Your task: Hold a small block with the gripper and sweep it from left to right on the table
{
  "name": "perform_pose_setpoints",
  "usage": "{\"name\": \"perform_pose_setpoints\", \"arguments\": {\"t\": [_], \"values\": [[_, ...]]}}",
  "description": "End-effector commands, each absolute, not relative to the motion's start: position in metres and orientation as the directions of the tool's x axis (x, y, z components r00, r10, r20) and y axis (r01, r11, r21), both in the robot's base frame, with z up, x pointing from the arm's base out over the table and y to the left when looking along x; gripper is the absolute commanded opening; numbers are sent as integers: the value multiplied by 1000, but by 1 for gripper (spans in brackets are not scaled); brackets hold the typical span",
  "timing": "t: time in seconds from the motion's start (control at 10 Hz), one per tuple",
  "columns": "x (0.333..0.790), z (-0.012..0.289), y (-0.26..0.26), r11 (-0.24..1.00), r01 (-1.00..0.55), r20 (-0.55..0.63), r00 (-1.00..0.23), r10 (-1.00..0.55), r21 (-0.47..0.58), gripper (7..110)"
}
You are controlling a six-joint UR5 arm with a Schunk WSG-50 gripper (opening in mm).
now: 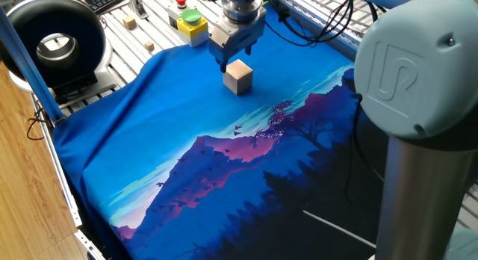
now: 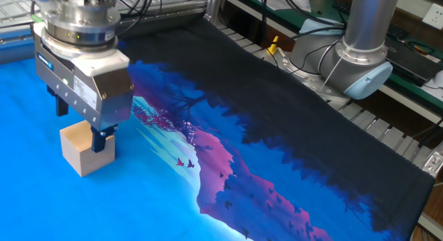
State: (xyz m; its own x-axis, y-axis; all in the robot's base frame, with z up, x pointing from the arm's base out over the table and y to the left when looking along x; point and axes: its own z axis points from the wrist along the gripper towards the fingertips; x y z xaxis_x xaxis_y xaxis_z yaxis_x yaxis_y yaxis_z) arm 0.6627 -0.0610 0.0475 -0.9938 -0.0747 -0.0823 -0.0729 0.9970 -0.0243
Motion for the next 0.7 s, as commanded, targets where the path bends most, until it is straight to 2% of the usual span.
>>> {"name": "perform_pose_setpoints", "arguments": {"t": [0.0,0.6], "values": [[663,36,-57,998,-69,-103,-992,-70,-12,88],[664,22,-48,997,-81,-116,-990,-80,4,88]]}}
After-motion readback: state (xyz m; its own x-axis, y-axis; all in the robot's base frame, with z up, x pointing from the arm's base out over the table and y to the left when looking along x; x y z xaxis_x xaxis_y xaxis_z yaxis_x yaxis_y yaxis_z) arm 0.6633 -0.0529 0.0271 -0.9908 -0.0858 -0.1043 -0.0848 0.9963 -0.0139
